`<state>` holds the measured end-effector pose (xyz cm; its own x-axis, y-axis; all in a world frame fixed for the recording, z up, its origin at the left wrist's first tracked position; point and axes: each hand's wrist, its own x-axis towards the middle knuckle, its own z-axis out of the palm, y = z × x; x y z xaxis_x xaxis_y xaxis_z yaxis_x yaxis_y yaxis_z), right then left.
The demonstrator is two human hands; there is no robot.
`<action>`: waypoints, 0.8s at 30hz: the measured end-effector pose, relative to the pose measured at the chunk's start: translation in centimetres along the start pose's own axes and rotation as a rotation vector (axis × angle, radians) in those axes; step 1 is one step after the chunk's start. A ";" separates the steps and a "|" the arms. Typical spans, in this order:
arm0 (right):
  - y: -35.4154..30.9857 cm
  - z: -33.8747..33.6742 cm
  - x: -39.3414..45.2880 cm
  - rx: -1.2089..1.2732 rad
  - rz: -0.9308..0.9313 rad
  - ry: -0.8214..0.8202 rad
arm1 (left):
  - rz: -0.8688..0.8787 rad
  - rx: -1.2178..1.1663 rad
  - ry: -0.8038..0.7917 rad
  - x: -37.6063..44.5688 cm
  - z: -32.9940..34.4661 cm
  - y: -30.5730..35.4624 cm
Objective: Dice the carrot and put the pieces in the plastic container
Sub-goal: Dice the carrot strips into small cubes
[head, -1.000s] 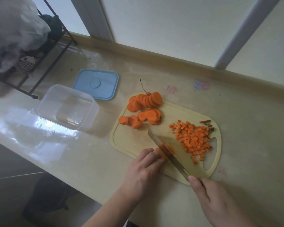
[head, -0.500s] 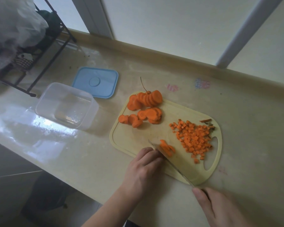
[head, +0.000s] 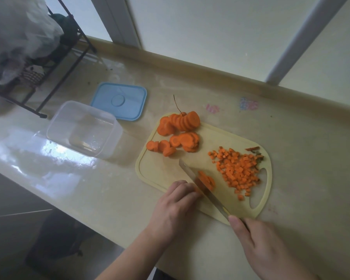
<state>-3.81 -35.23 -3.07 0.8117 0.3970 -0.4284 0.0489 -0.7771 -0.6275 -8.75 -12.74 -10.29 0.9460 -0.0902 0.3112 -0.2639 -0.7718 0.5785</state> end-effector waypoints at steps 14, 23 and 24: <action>0.2 0.1 -1.9 -0.129 0.054 0.014 | 0.003 -0.013 0.029 -0.4 0.3 -0.4; -1.3 0.5 0.7 -0.062 -0.050 0.008 | 0.020 -0.028 0.044 -0.5 0.4 -0.4; -0.9 0.4 0.4 -0.056 -0.027 0.015 | 0.029 -0.023 0.041 -0.4 0.4 -0.5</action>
<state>-3.74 -34.13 -2.95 0.8184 0.4113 -0.4013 0.1036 -0.7926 -0.6009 -8.96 -12.55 -11.01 0.9295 -0.0863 0.3586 -0.2961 -0.7544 0.5858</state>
